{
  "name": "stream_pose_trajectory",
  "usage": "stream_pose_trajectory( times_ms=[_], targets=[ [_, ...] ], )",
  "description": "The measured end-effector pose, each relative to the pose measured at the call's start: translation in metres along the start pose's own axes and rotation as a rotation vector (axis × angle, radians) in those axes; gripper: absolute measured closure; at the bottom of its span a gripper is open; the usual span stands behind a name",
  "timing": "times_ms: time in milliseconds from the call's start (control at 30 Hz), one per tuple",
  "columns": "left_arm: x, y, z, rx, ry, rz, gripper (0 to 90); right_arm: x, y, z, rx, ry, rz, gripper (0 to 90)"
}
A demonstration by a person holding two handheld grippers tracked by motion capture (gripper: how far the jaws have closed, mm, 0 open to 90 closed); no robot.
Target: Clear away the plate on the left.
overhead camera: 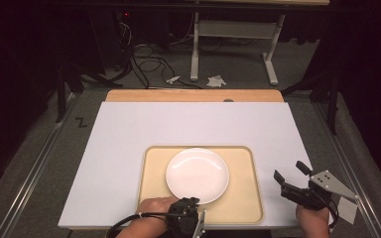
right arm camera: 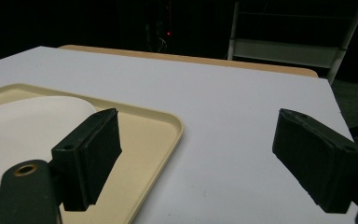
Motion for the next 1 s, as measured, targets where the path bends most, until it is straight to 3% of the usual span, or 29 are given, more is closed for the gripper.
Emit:
stream_pose_trajectory(
  times_ms=[200, 567, 867, 1000],
  targets=[
    [0.0002, 0.0007, -0.0014, -0.026, -0.002, -0.003, 79.5, 0.0008, -0.0002, 0.0002, 0.004, -0.001, -0.002, 16.2],
    [0.0006, 0.0005, -0.0018, -0.045, -0.005, -0.013, 68.0, 0.0013, -0.0007, -0.0002, -0.001, -0.001, -0.003, 16.2],
    [-0.0037, 0.0049, -0.0063, -0.086, 0.001, 0.021, 58.8, 0.0022, -0.0021, 0.0000, 0.008, -0.002, -0.010, 16.2],
    [-0.0076, 0.0071, -0.0077, -0.086, 0.005, 0.028, 55.4, 0.0024, -0.0024, -0.0001, 0.013, -0.002, -0.012, 16.2]
  ],
)
Point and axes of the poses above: each handheld gripper's, and its own axes: x roughly forward along the jaws, y roughly out of its top, z roughly to its right, the point moved 2 cm from there along x, roughly forward along the jaws, and after that the axes turned 9 degrees about x, right-handed, at the moved point
